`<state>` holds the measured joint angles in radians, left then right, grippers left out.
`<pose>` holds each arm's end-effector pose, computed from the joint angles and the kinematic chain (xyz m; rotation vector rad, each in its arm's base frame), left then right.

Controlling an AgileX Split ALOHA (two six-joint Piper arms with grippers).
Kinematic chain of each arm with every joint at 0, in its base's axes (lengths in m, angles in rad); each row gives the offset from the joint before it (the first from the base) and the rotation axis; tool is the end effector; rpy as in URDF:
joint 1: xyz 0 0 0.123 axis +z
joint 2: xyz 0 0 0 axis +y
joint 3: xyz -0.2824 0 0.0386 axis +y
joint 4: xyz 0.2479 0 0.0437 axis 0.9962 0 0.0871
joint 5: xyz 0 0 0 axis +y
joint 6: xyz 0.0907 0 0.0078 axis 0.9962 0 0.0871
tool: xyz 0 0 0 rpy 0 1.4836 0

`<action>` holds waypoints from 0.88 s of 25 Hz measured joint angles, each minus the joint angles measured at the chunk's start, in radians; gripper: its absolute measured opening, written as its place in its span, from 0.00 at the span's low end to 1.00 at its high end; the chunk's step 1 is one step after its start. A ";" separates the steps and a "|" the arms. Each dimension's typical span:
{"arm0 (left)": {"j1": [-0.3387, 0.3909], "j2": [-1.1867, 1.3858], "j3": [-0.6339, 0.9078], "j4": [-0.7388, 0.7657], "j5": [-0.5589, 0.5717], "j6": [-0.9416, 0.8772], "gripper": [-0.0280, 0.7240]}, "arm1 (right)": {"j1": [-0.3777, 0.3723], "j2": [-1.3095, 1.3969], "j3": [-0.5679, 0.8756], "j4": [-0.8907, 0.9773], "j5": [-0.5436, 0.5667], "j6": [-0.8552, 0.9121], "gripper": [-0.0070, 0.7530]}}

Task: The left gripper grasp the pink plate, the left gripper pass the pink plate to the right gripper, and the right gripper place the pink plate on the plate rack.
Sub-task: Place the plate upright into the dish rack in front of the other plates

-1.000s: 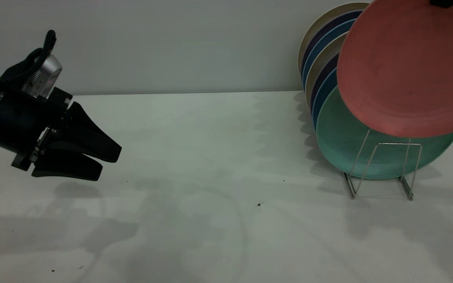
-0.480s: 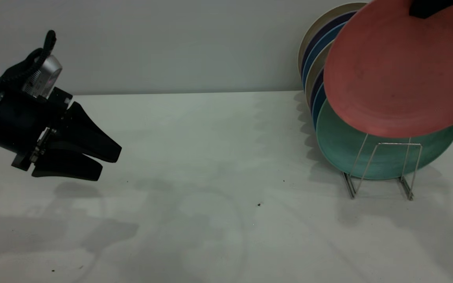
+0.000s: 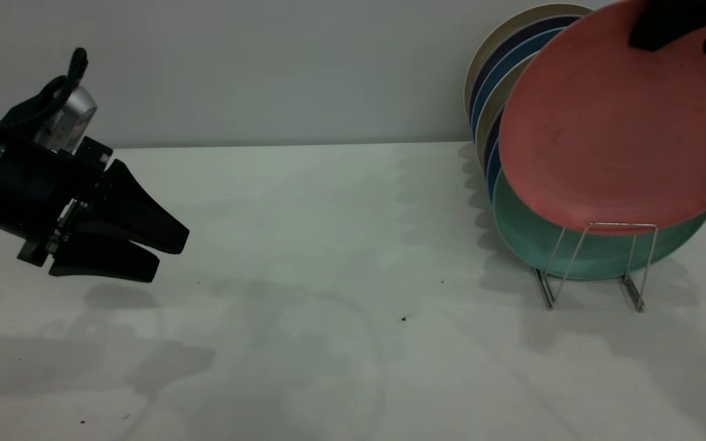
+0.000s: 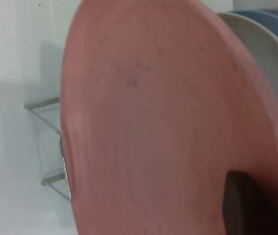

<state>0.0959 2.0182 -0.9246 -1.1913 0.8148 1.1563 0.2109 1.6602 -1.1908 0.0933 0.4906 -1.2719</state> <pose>0.3267 -0.0305 0.0949 0.1221 2.7017 -1.0191 0.3541 0.0799 0.2580 -1.6120 1.8821 -0.3770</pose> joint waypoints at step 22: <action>0.000 0.000 0.000 0.000 -0.002 0.000 0.80 | 0.000 0.103 -0.002 0.002 -0.012 0.005 0.17</action>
<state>0.0959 2.0182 -0.9246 -1.1909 0.8132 1.1563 0.2109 1.7636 -1.1923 0.0951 0.4785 -1.2668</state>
